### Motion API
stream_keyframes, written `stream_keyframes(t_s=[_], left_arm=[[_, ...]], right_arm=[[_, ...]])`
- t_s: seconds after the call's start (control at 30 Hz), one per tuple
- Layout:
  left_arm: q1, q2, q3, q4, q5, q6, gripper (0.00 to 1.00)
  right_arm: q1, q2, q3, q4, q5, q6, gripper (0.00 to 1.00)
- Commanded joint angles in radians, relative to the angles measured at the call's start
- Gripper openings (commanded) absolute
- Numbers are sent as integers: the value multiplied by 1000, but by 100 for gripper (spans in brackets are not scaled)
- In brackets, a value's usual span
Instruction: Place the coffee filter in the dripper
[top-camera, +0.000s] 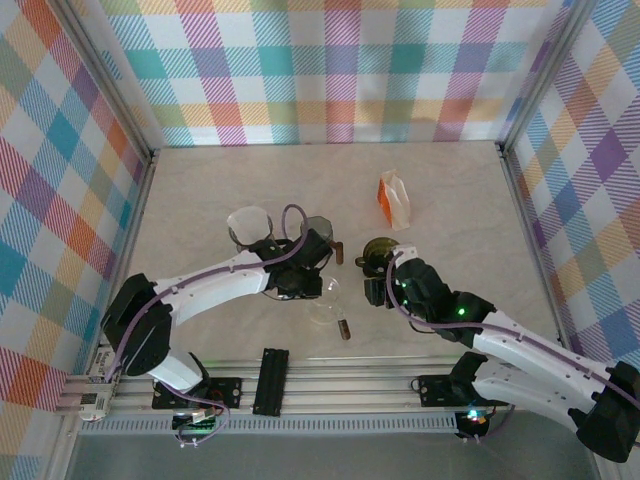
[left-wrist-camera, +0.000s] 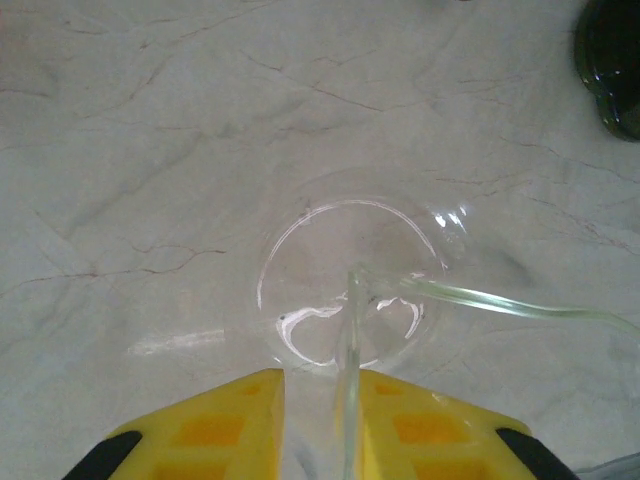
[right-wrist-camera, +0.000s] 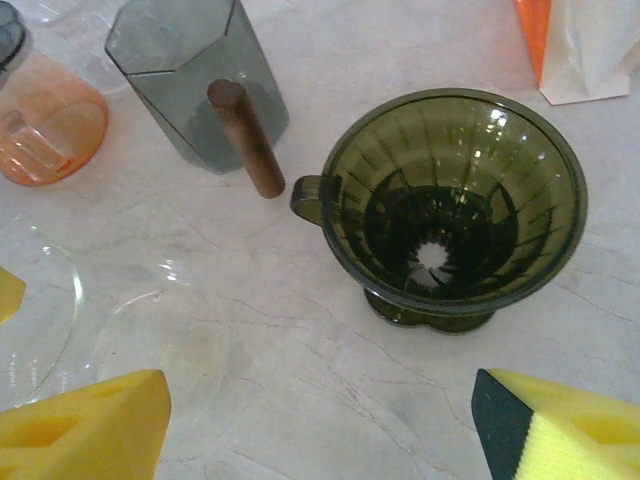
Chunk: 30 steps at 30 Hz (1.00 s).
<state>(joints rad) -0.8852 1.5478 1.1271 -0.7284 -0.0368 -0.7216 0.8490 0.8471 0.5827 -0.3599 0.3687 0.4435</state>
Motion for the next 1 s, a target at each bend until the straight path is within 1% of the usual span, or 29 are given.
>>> stream_keyframes(t_s=[0.0, 0.1, 0.27, 0.37, 0.43, 0.57, 0.63, 0.73, 0.8, 0.87, 0.97], left_arm=[[-25, 23, 30, -18, 26, 19, 30], [-26, 14, 34, -22, 14, 16, 37], [-27, -26, 70, -22, -18, 21, 55], [-26, -30, 120, -38, -16, 25, 64], [-26, -40, 164, -56, -28, 34, 69], [-26, -114, 186, -41, -70, 56, 80], [-26, -175, 156, -16, -107, 60, 86], [-26, -268, 85, 23, -175, 60, 94], [-26, -326, 26, 46, -216, 58, 99], [-26, -389, -32, 72, -253, 48, 100], [-26, -489, -136, 129, -289, 34, 100]], right_arm=[[-9, -14, 1, -31, 45, 37, 81], [-11, -13, 0, -21, 41, 60, 83], [-53, 73, 55, -11, -8, 52, 84], [-105, 142, 123, -54, -18, 57, 84], [-142, 173, 158, -49, -57, 55, 84], [-231, 243, 234, -98, -61, 73, 82], [-308, 274, 243, -98, -107, 87, 79], [-416, 329, 246, -88, -212, 114, 76], [-454, 362, 244, -74, -250, 131, 74], [-488, 396, 238, -54, -287, 155, 71], [-508, 448, 233, -28, -318, 177, 65]])
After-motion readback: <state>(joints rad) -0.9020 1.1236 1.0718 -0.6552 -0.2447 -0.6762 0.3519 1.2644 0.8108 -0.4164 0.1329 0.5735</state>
